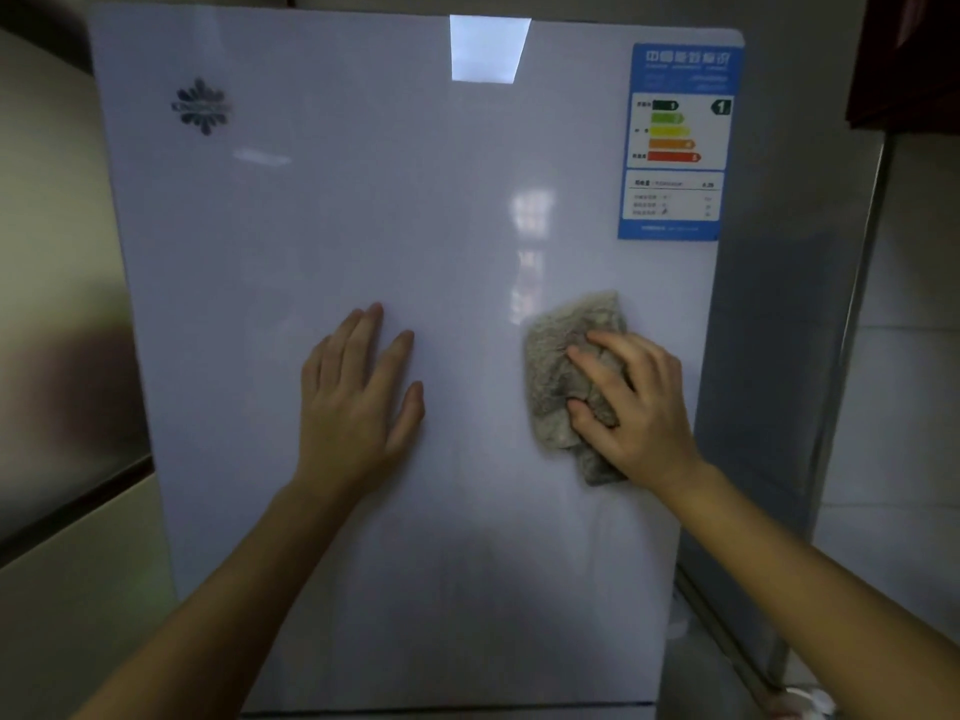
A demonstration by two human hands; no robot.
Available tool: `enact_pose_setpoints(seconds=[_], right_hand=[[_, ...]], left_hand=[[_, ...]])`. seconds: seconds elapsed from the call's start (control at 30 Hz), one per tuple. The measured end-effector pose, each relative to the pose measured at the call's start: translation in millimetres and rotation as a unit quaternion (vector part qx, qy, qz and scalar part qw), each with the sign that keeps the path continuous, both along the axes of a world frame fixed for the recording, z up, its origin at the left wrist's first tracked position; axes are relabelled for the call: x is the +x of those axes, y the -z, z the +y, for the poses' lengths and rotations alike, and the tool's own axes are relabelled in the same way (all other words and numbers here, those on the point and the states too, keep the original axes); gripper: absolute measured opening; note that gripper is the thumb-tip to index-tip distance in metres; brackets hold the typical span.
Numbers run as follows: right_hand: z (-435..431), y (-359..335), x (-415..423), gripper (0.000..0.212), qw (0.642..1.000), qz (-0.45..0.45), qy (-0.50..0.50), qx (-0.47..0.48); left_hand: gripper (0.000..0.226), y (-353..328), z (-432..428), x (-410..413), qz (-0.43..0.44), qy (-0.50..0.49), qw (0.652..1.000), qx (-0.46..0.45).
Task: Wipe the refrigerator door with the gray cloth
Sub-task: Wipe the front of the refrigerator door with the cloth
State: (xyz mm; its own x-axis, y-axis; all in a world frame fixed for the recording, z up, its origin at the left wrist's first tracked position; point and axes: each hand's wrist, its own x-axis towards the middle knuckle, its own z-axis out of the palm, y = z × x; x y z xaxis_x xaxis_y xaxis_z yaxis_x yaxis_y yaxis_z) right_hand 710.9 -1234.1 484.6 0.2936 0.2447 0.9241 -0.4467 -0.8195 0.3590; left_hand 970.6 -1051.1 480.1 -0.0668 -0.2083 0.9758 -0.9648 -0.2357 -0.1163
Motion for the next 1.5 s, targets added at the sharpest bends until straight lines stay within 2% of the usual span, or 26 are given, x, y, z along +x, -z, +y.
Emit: enact_pose_setpoints(seconds=[0.17, 0.23, 0.33, 0.43, 0.5, 0.6, 0.67, 0.77, 0.87, 0.97, 1.07, 1.17, 1.23, 1.3, 1.4, 1.47, 1.5], right_hand=[[-15.7, -1.9, -20.4, 0.049, 0.987, 0.117, 0.009, -0.108], [-24.2, -14.2, -33.5, 0.048, 0.991, 0.092, 0.015, -0.101], [-29.5, -33.2, -42.7, 0.048, 0.999, 0.018, 0.01, -0.041], [-27.4, -33.8, -38.2, 0.049, 1.0, 0.015, -0.006, -0.02], [-27.7, -18.4, -35.9, 0.05, 0.995, 0.074, -0.007, -0.067], [-36.0, 3.6, -43.6, 0.049, 0.966, 0.194, -0.006, -0.169], [-43.6, -2.1, -54.5, 0.047, 0.955, 0.22, -0.006, -0.199], [-55.0, -39.7, -70.3, 0.047, 0.962, 0.193, 0.008, -0.192], [-53.2, -85.6, -75.7, 0.052, 0.986, 0.11, 0.014, -0.128], [-46.2, -90.8, -66.0, 0.052, 0.996, 0.058, 0.001, -0.064], [-43.2, -45.1, -53.4, 0.052, 0.984, 0.138, -0.007, -0.109], [-42.8, 7.9, -51.5, 0.04, 0.942, 0.262, -0.031, -0.208], [-42.2, 13.8, -53.7, 0.037, 0.93, 0.288, -0.031, -0.224], [-43.5, -2.8, -54.4, 0.042, 0.95, 0.237, -0.026, -0.2], [-41.1, -43.2, -55.5, 0.049, 0.991, 0.097, -0.011, -0.09], [-36.2, -47.4, -50.4, 0.05, 0.999, 0.033, -0.025, -0.024], [-33.6, -38.8, -46.4, 0.05, 0.999, 0.031, -0.029, -0.019]], left_hand=[[0.049, 0.8, -2.5, -0.8, -0.006, -0.017, 1.0, -0.005], [0.049, 1.2, -2.7, -0.6, -0.008, -0.017, 1.0, -0.009], [0.049, 4.0, -4.0, -2.5, -0.004, -0.02, 1.0, -0.016], [0.051, 6.6, -6.4, -5.8, 0.008, -0.026, 1.0, -0.013], [0.052, 6.7, -7.2, -7.3, 0.016, -0.026, 1.0, -0.009], [0.053, 6.4, -6.3, -5.6, 0.012, -0.035, 0.999, -0.005], [0.054, 6.1, -5.2, -2.7, -0.004, -0.043, 0.999, 0.001], [0.054, 5.9, -4.1, 0.5, -0.02, -0.052, 0.998, 0.005], [0.054, 7.2, -5.9, -0.8, -0.012, -0.059, 0.998, 0.001], [0.055, 10.0, -9.2, -4.6, 0.007, -0.062, 0.998, -0.002], [0.057, 10.3, -9.9, -5.7, 0.019, -0.059, 0.998, 0.004], [0.057, 10.6, -8.2, -4.9, 0.015, -0.061, 0.998, 0.008], [0.057, 10.8, -7.0, -4.9, 0.015, -0.062, 0.998, 0.015], [0.058, 10.9, -6.5, -5.2, 0.018, -0.063, 0.998, 0.019], [0.058, 10.1, -7.0, -6.5, 0.023, -0.062, 0.998, 0.022], [0.058, 9.3, -6.7, -7.2, 0.028, -0.062, 0.997, 0.021], [0.058, 9.3, -6.4, -7.9, 0.03, -0.063, 0.997, 0.02]])
